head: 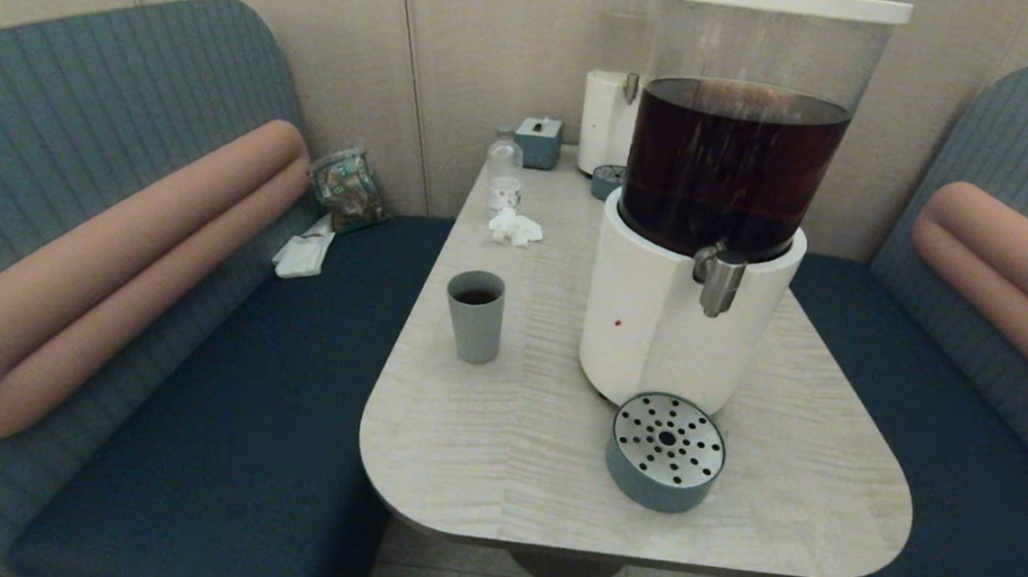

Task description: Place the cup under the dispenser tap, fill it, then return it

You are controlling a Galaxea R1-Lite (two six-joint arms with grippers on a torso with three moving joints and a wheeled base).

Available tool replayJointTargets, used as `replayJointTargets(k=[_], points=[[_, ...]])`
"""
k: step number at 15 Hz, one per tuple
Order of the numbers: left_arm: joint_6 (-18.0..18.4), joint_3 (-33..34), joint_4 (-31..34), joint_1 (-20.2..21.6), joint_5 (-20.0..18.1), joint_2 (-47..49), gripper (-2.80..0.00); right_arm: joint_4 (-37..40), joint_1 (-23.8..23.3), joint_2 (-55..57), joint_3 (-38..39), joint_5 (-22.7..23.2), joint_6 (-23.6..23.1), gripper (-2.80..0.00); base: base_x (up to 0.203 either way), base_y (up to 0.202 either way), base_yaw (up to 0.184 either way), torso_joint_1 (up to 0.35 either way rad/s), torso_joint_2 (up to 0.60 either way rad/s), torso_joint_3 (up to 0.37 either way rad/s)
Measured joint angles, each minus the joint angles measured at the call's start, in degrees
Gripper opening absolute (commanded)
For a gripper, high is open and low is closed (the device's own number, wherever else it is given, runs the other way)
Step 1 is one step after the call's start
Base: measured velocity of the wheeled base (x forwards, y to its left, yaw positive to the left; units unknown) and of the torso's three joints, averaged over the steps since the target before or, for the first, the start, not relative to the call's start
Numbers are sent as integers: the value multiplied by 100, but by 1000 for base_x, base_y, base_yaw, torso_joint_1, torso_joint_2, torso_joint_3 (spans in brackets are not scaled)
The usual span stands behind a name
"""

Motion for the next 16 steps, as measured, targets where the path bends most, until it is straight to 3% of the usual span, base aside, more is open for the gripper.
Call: replayJointTargets(k=[3,6,9,13,16], points=[[-45,63,1443,67,-129,-1366,-280,-2,0,0,0,-1,-1,-280,0,0,0,0,0,0],[-38,117,3334,54,-308,-2776,-280,0,0,0,0,0,0,-280,0,0,0,0,0,0],[154,632,4842,-51,-391,-3887,-280,-1,0,0,0,0,0,-280,0,0,0,0,0,0],[917,1403,6012,-92,-278,-4753,-280,0,0,0,0,0,-1,-280,0,0,0,0,0,0],[1017,1524,6547,-100,-36,-4925,-280,0,0,0,0,0,-1,-280,0,0,0,0,0,0]])
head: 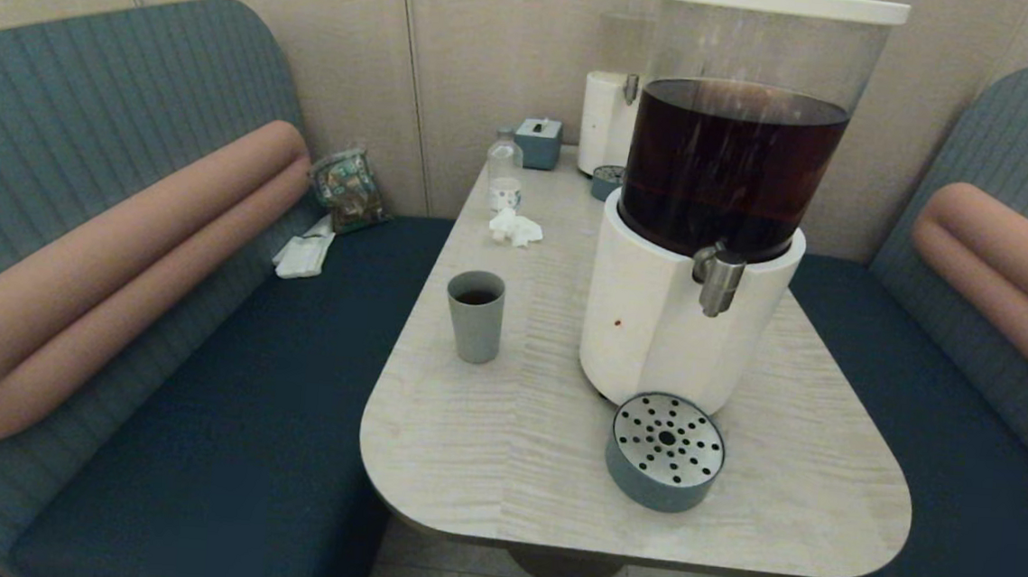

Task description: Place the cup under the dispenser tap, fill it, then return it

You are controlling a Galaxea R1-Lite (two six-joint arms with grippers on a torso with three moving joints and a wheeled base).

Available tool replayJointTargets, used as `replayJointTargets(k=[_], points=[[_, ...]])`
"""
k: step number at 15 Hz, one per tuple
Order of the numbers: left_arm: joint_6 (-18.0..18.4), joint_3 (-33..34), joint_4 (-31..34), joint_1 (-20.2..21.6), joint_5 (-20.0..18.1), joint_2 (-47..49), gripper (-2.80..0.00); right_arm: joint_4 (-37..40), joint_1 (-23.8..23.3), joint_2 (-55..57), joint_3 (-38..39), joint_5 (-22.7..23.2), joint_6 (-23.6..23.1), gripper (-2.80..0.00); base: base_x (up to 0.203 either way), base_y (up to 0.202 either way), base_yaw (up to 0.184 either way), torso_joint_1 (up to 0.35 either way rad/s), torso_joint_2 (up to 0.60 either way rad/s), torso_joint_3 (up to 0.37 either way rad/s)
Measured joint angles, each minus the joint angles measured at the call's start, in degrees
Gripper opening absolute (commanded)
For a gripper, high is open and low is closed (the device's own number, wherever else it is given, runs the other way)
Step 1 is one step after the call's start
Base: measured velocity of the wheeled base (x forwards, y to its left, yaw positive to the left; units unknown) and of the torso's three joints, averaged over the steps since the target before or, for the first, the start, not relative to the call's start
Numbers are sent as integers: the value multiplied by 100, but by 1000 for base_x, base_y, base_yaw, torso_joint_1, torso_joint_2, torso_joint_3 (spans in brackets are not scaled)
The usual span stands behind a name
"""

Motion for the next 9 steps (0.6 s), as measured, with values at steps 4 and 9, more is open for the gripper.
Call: replayJointTargets(k=[4,9], points=[[-22,-38,390,0,173,-48,-280,0,0,0,0,2,2,-280,0,0,0,0,0,0],[-277,-80,500,0,267,-56,-280,0,0,0,0,-2,0,-280,0,0,0,0,0,0]])
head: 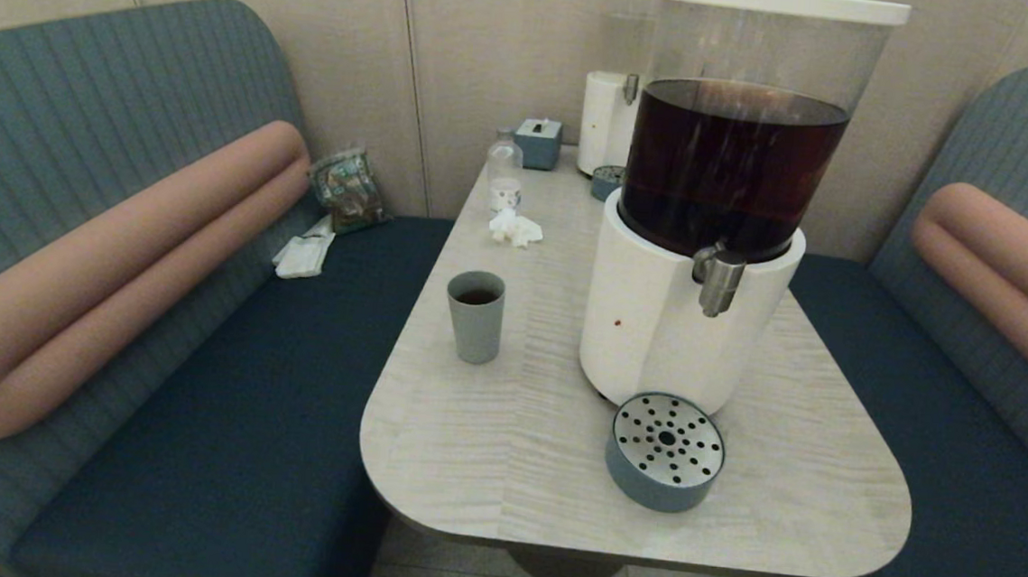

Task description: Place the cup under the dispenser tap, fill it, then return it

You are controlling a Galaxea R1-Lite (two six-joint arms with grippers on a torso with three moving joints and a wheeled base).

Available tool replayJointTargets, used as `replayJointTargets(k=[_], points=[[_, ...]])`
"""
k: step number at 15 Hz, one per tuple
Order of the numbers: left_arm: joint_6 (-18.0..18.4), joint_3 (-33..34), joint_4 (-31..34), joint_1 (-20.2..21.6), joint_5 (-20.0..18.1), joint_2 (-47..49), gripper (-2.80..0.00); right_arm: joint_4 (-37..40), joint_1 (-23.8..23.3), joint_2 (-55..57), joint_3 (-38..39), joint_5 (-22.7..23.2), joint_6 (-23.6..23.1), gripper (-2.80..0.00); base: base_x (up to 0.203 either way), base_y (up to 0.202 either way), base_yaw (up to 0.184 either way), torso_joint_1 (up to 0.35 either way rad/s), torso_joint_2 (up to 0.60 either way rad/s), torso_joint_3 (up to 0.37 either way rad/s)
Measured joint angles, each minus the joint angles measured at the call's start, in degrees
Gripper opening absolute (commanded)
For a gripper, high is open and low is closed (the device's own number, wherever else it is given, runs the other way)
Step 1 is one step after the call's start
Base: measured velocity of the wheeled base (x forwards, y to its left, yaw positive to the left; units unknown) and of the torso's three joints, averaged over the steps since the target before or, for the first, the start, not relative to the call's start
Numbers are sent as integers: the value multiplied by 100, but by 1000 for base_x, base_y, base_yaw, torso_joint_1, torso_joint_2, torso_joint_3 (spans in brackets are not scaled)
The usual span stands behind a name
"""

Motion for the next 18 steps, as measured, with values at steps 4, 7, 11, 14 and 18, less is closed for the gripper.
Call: replayJointTargets(k=[4,7,11,14,18], points=[[-225,-72,260,0,159,0,-280,-2,0,0,0,0,0,-280,0,0,0,0,0,0],[193,-58,360,-6,219,0,-280,-2,0,0,0,5,0,-280,0,0,0,0,0,0],[660,22,305,-26,204,0,-280,-2,0,0,0,2,0,-280,0,0,0,0,0,0],[634,39,288,-27,194,0,-280,-5,0,0,0,2,0,-280,0,0,0,0,0,0],[571,41,285,-26,205,0,-280,-5,0,0,0,2,2,-280,0,0,0,0,0,0]])
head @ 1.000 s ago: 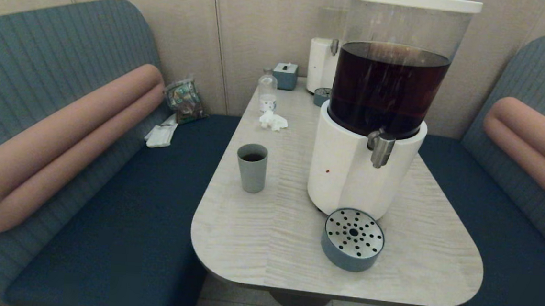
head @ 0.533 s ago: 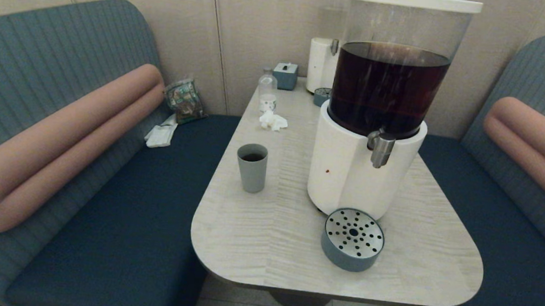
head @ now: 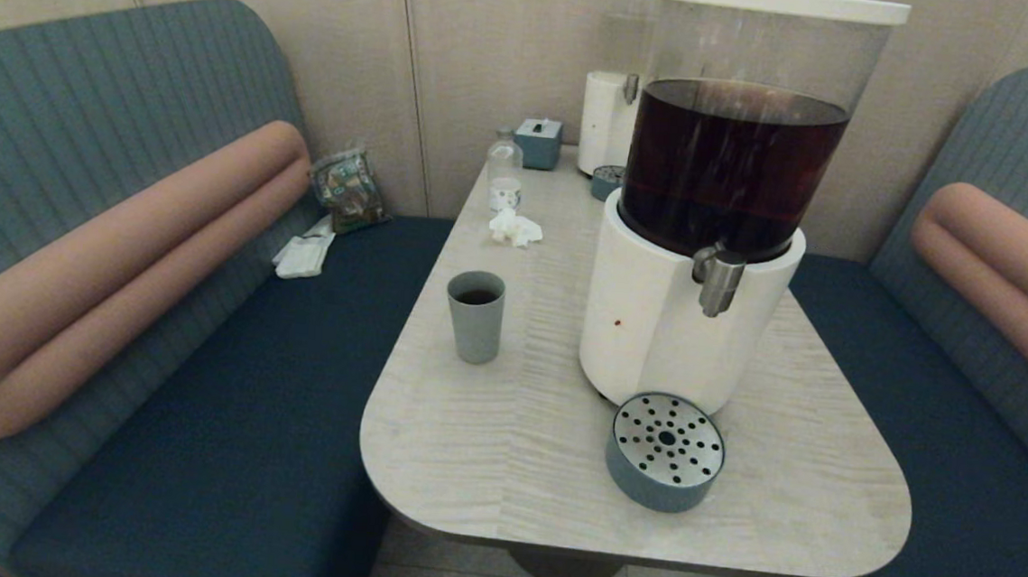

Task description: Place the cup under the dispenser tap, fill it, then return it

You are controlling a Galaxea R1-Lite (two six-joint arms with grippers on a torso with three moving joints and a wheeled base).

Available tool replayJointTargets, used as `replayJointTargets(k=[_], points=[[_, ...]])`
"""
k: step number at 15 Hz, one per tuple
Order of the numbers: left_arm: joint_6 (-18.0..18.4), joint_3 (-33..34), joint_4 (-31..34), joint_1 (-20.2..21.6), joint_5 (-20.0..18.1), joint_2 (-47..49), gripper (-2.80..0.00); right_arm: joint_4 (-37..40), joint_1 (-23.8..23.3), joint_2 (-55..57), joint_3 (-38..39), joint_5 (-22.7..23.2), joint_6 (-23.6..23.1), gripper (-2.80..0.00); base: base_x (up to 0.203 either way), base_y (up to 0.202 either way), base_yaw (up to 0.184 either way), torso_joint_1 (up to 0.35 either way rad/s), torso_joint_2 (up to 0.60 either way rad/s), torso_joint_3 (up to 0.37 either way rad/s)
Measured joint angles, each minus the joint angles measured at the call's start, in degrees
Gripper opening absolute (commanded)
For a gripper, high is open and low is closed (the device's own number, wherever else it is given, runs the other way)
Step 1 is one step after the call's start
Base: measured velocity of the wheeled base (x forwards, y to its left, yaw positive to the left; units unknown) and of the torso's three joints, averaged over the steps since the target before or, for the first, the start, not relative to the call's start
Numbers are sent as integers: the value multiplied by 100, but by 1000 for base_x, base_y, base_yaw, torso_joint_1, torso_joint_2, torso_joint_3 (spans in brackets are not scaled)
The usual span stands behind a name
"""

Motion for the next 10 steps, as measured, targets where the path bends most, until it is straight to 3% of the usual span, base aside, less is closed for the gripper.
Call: replayJointTargets(k=[10], points=[[-18,0,0,0,7,0,-280,-6,0,0,-2,-20,102,-280,0,0,0,0,0,0]])
